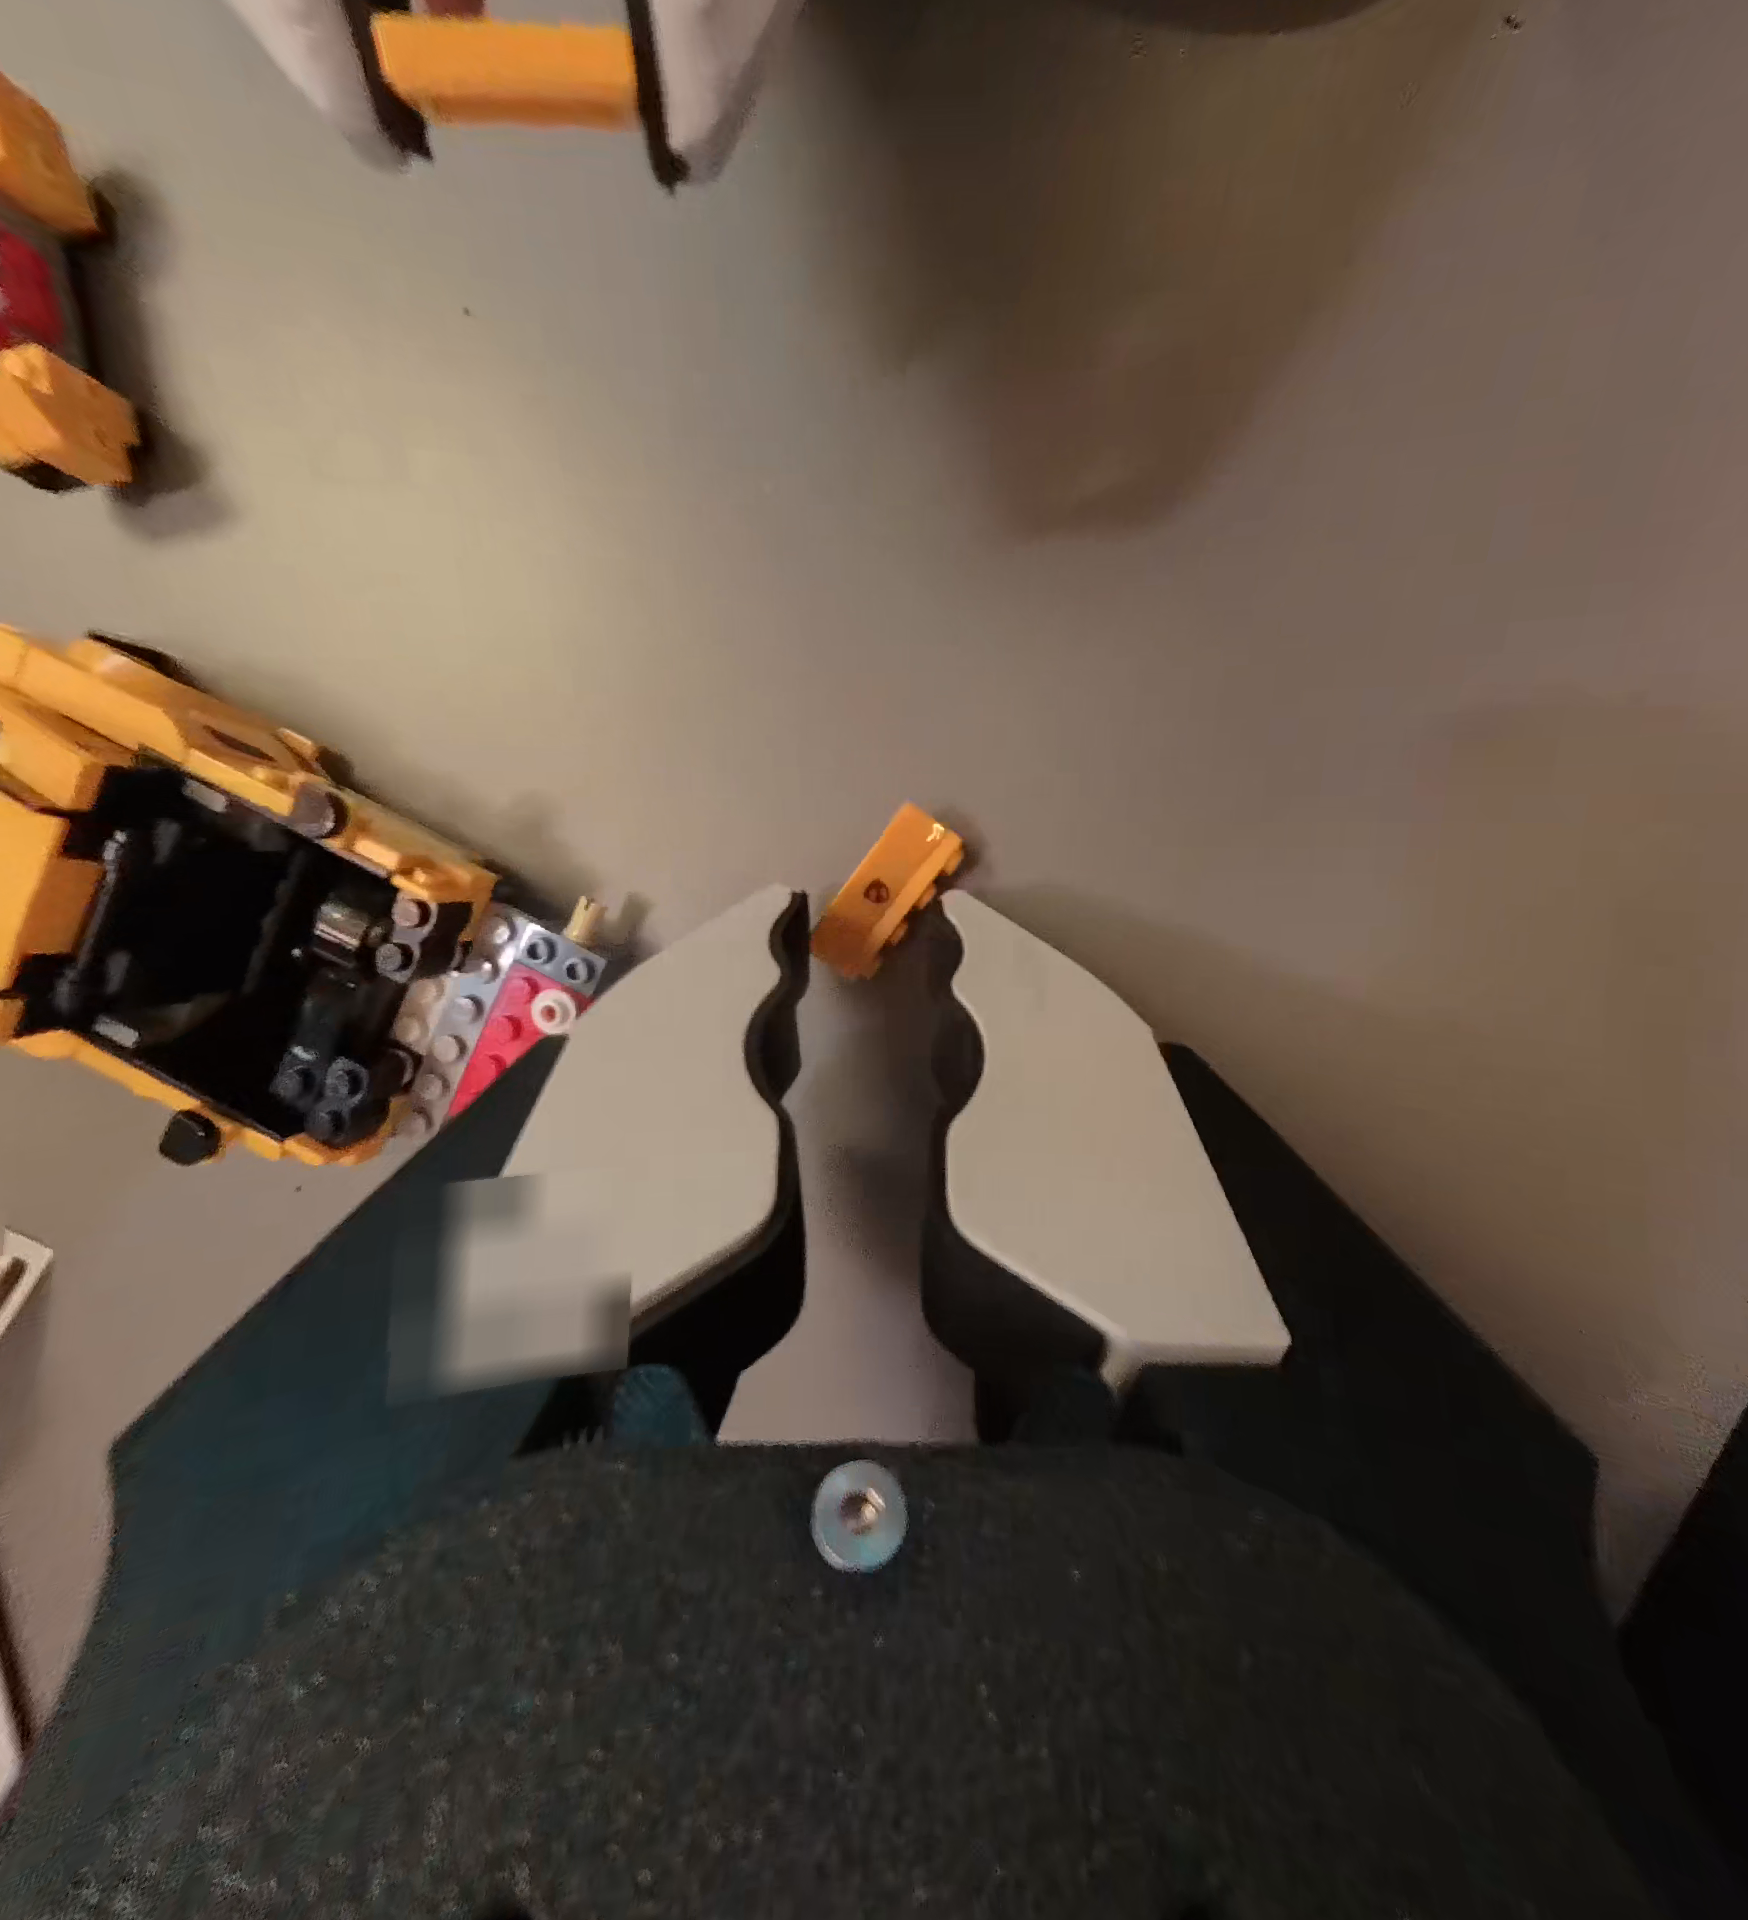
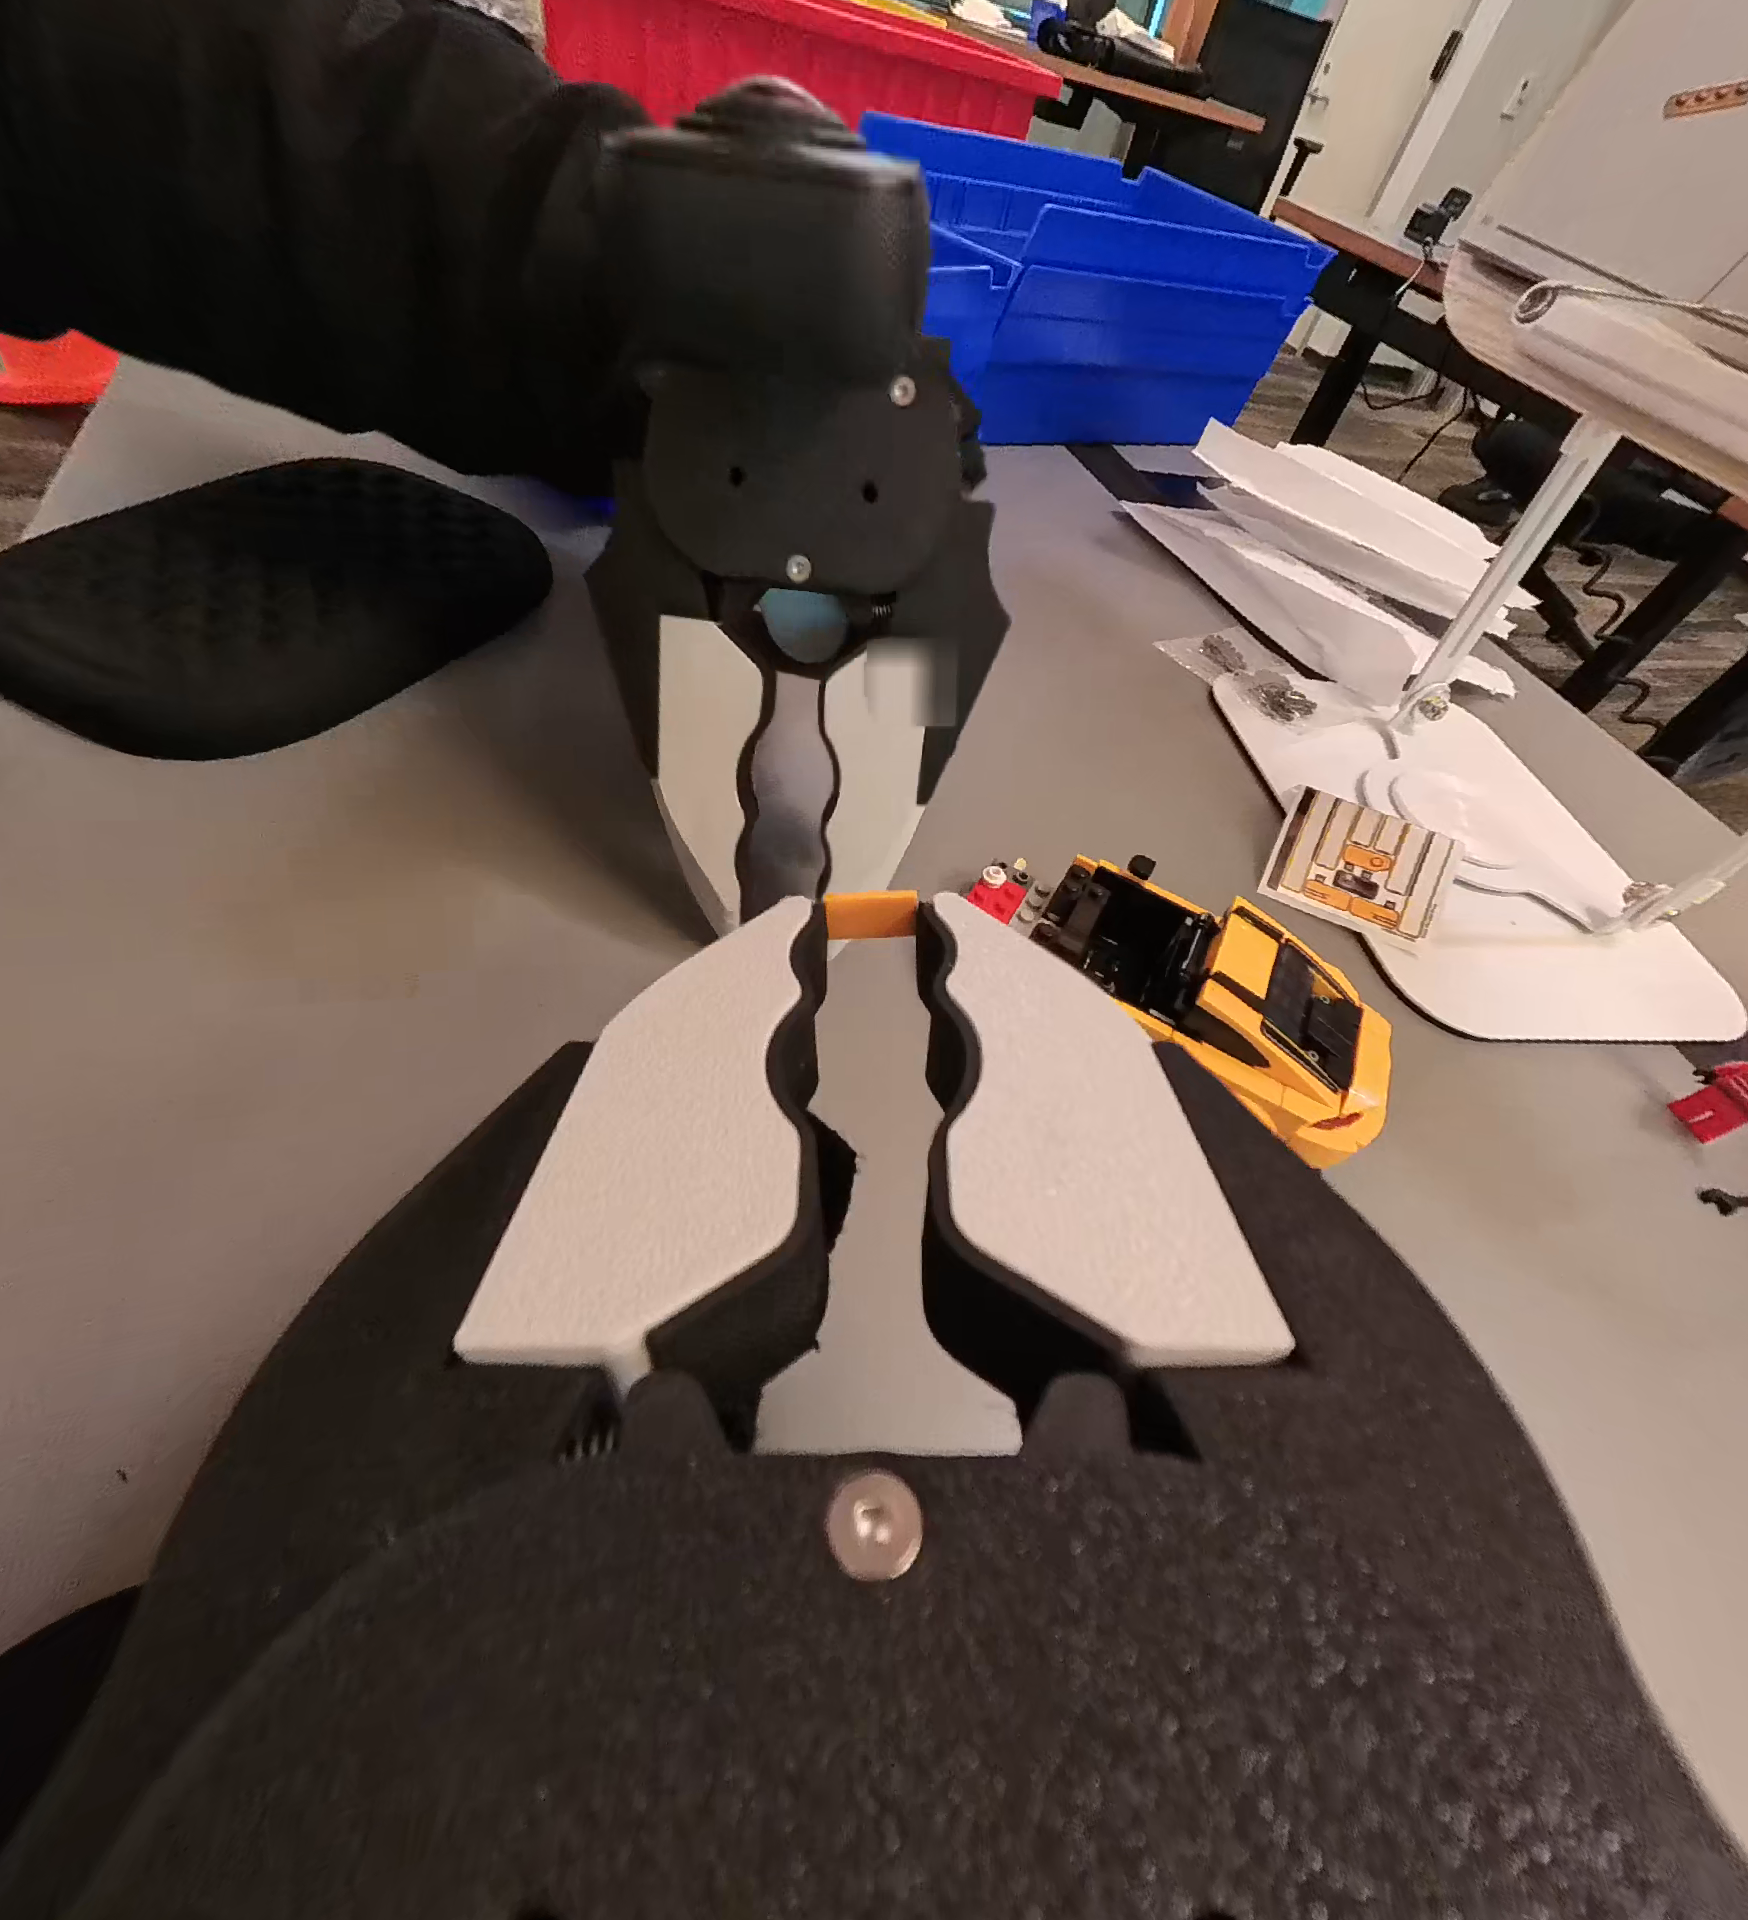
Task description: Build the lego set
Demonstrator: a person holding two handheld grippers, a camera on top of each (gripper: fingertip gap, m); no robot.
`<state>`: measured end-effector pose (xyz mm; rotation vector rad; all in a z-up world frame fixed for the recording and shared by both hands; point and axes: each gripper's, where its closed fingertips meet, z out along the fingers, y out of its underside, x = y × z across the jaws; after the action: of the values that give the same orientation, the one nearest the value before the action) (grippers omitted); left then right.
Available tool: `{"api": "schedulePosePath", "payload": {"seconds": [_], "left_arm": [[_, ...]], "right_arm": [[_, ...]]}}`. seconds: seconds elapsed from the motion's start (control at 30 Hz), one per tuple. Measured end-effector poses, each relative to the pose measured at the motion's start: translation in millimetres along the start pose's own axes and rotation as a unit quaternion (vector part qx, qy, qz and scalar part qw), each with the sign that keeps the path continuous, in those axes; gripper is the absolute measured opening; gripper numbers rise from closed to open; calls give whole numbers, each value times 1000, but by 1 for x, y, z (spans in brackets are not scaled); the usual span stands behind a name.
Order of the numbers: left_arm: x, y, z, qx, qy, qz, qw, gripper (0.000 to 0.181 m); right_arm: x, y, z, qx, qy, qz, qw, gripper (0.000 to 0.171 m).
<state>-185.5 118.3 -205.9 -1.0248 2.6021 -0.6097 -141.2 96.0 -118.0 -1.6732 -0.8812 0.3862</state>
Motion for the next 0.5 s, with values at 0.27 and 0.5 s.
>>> {"api": "schedulePosePath", "payload": {"seconds": [0.27,0.5], "left_arm": [[56,-5,-12,-21,187,-223,956,15],[57,3,-12,-41,189,-306,932,22]], "right_arm": [[-5,-3,0,5,-12,7,1000,16],[-10,-4,0,3,-21,5,1000,16]]}}
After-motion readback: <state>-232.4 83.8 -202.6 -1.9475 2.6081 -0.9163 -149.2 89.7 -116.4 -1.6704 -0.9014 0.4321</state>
